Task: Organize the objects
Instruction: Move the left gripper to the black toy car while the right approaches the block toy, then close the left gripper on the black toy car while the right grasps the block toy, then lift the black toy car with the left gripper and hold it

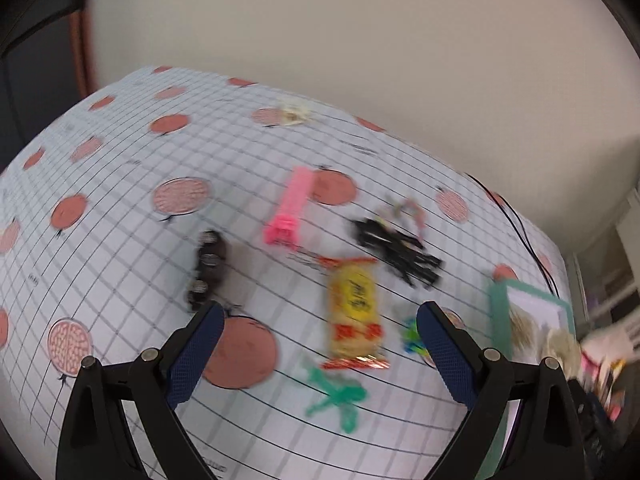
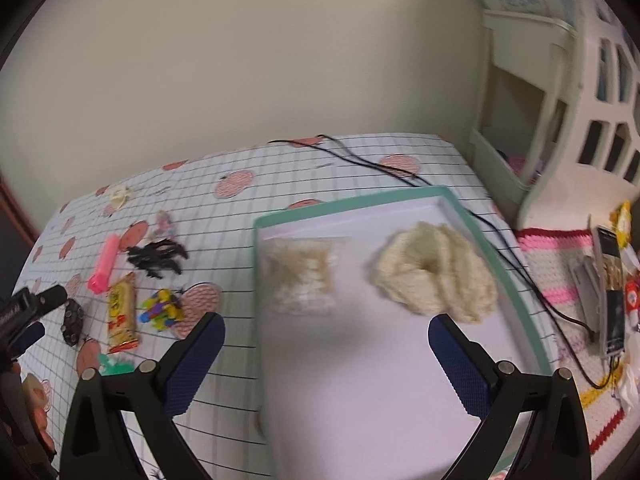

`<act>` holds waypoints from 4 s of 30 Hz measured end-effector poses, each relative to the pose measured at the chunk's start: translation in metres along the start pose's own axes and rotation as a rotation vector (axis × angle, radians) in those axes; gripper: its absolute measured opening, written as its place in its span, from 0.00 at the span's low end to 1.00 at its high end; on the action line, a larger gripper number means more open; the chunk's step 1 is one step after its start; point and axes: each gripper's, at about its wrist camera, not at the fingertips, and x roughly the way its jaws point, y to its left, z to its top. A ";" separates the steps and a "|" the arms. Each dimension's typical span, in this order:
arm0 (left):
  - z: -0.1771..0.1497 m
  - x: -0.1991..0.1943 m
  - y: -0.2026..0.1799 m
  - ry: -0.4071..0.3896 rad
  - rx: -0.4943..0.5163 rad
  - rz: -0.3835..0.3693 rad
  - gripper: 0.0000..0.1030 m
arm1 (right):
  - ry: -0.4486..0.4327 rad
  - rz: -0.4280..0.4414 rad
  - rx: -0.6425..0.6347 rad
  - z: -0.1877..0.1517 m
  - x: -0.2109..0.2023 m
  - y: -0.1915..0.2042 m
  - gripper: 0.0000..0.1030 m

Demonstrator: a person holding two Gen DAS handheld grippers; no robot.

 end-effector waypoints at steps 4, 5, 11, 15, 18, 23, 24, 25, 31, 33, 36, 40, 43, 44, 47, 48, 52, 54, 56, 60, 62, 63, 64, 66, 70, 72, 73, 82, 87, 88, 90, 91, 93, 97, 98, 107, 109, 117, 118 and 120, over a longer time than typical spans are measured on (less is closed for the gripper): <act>0.008 0.007 0.031 0.014 -0.100 0.022 0.94 | 0.023 0.068 -0.026 -0.003 0.005 0.023 1.00; 0.009 0.009 0.036 0.016 -0.114 0.027 0.94 | 0.021 0.080 -0.044 -0.003 0.006 0.031 1.00; 0.011 0.012 0.065 0.014 -0.180 0.072 0.94 | 0.043 0.163 -0.113 -0.005 0.017 0.071 1.00; 0.012 0.017 0.083 0.009 -0.227 0.083 0.94 | 0.047 0.180 -0.157 -0.008 0.025 0.094 1.00; 0.013 0.022 0.091 0.009 -0.237 0.093 0.94 | 0.045 0.203 -0.170 -0.006 0.028 0.106 1.00; 0.014 0.033 0.101 0.013 -0.237 0.093 0.94 | 0.065 0.217 -0.179 0.000 0.041 0.119 1.00; 0.015 0.035 0.102 0.015 -0.234 0.091 0.94 | 0.070 0.222 -0.180 0.000 0.043 0.119 1.00; 0.016 0.038 0.103 0.020 -0.231 0.088 0.94 | 0.078 0.226 -0.184 0.002 0.046 0.121 1.00; 0.019 0.050 0.101 0.046 -0.208 0.089 0.94 | 0.115 0.190 -0.222 0.002 0.066 0.127 1.00; 0.019 0.052 0.100 0.050 -0.207 0.082 0.94 | 0.126 0.188 -0.225 0.002 0.072 0.129 1.00; 0.020 0.054 0.094 0.038 -0.179 0.091 0.94 | 0.141 0.196 -0.228 0.000 0.078 0.131 0.97; 0.021 0.055 0.085 0.027 -0.134 0.091 0.82 | 0.149 0.189 -0.247 -0.002 0.082 0.136 0.87; 0.021 0.058 0.082 0.034 -0.121 0.084 0.80 | 0.160 0.193 -0.250 -0.004 0.085 0.139 0.80; 0.021 0.058 0.081 0.034 -0.119 0.084 0.75 | 0.163 0.191 -0.257 -0.005 0.085 0.140 0.77; 0.020 0.059 0.079 0.040 -0.107 0.089 0.67 | 0.173 0.197 -0.269 -0.007 0.087 0.143 0.68; 0.019 0.060 0.079 0.042 -0.105 0.088 0.67 | 0.173 0.199 -0.273 -0.007 0.087 0.144 0.65; 0.017 0.063 0.081 0.061 -0.115 0.091 0.51 | 0.177 0.204 -0.281 -0.008 0.087 0.146 0.45; 0.016 0.065 0.080 0.066 -0.108 0.093 0.44 | 0.183 0.210 -0.277 -0.008 0.087 0.146 0.42; 0.015 0.065 0.080 0.071 -0.103 0.096 0.32 | 0.183 0.214 -0.273 -0.008 0.087 0.144 0.42; 0.014 0.065 0.077 0.070 -0.093 0.090 0.26 | 0.186 0.216 -0.255 -0.006 0.087 0.140 0.42; 0.015 0.063 0.076 0.065 -0.084 0.090 0.23 | 0.183 0.216 -0.250 -0.005 0.086 0.138 0.41; 0.015 0.063 0.076 0.063 -0.084 0.092 0.23 | 0.182 0.217 -0.247 -0.004 0.085 0.137 0.41; 0.015 0.062 0.076 0.061 -0.085 0.090 0.23 | 0.180 0.220 -0.243 -0.004 0.084 0.136 0.41; 0.015 0.060 0.076 0.054 -0.089 0.086 0.23 | 0.177 0.222 -0.237 -0.002 0.082 0.134 0.41; 0.018 0.054 0.076 0.029 -0.098 0.077 0.22 | 0.168 0.233 -0.227 0.000 0.077 0.131 0.41; 0.019 0.051 0.076 0.018 -0.099 0.074 0.22 | 0.163 0.239 -0.224 0.000 0.074 0.129 0.38; 0.020 0.049 0.076 0.011 -0.101 0.070 0.19 | 0.160 0.245 -0.220 0.000 0.072 0.128 0.33; 0.021 0.041 0.072 -0.008 -0.098 0.063 0.16 | 0.161 0.253 -0.209 0.001 0.068 0.122 0.14; 0.020 0.039 0.070 -0.012 -0.093 0.058 0.16 | 0.163 0.258 -0.212 0.002 0.069 0.122 0.14; 0.019 0.038 0.070 -0.010 -0.091 0.057 0.16 | 0.163 0.259 -0.213 0.001 0.069 0.123 0.14; 0.019 0.038 0.069 -0.008 -0.091 0.059 0.16 | 0.163 0.261 -0.212 0.002 0.070 0.124 0.14; 0.019 0.038 0.069 -0.006 -0.093 0.057 0.16 | 0.163 0.266 -0.214 0.002 0.070 0.126 0.14; 0.019 0.038 0.068 -0.004 -0.092 0.056 0.16 | 0.163 0.266 -0.225 0.001 0.070 0.128 0.14; 0.019 0.038 0.069 -0.002 -0.094 0.052 0.16 | 0.160 0.264 -0.226 0.001 0.070 0.129 0.14; 0.019 0.038 0.069 -0.002 -0.095 0.052 0.16 | 0.160 0.265 -0.224 0.000 0.070 0.129 0.14; 0.018 0.038 0.071 0.002 -0.108 0.047 0.16 | 0.173 0.278 -0.218 0.000 0.071 0.130 0.23; 0.018 0.038 0.071 0.002 -0.112 0.045 0.16 | 0.175 0.278 -0.222 0.000 0.072 0.133 0.25; 0.016 0.044 0.072 0.031 -0.128 0.036 0.16 | 0.188 0.266 -0.250 -0.002 0.076 0.140 0.28; 0.016 0.046 0.073 0.036 -0.136 0.036 0.16 | 0.186 0.265 -0.251 -0.003 0.076 0.141 0.28; 0.015 0.046 0.075 0.039 -0.145 0.034 0.16 | 0.183 0.265 -0.250 -0.002 0.076 0.140 0.28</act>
